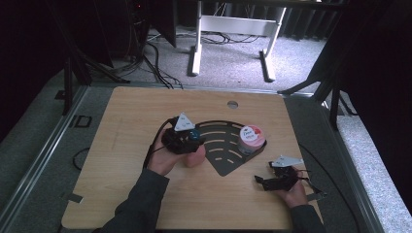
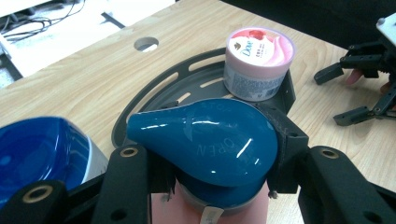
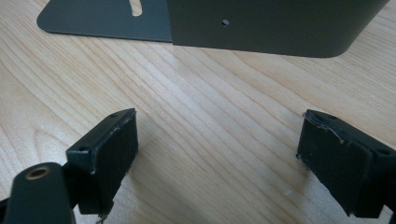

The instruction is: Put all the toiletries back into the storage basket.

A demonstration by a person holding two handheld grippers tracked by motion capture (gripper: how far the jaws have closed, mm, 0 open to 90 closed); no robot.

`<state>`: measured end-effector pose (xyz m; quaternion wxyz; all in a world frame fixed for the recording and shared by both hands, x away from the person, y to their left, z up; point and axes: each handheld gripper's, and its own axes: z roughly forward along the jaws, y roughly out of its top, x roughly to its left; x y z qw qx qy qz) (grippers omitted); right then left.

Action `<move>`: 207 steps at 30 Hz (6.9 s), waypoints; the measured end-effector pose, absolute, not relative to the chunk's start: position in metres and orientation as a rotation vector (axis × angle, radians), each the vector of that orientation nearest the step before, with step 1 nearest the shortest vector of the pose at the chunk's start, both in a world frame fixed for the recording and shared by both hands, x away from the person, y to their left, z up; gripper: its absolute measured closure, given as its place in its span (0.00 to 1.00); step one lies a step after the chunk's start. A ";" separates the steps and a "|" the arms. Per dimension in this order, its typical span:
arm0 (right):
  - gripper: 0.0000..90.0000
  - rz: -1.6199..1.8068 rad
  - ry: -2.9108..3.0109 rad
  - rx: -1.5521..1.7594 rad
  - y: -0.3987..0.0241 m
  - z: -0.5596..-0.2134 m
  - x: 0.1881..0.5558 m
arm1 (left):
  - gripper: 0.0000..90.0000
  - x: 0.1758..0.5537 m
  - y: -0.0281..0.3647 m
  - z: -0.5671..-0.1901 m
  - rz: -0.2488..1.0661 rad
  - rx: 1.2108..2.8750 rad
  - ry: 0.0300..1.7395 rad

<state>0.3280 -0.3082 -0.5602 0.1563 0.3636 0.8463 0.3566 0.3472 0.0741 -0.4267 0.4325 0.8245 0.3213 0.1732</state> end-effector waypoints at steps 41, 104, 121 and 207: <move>0.13 1.021 2.422 1.040 -0.308 -0.560 0.328 | 0.59 0.359 0.050 -0.418 0.417 2.047 0.771; 0.13 1.022 2.425 1.038 -0.308 -0.560 0.328 | 0.59 0.392 0.000 -0.432 0.440 2.020 0.774; 0.13 1.022 2.426 1.038 -0.308 -0.560 0.328 | 0.59 0.408 -0.009 -0.448 0.462 2.035 0.817; 0.13 1.021 2.427 1.037 -0.308 -0.560 0.328 | 0.59 0.459 -0.056 -0.462 0.484 2.006 0.923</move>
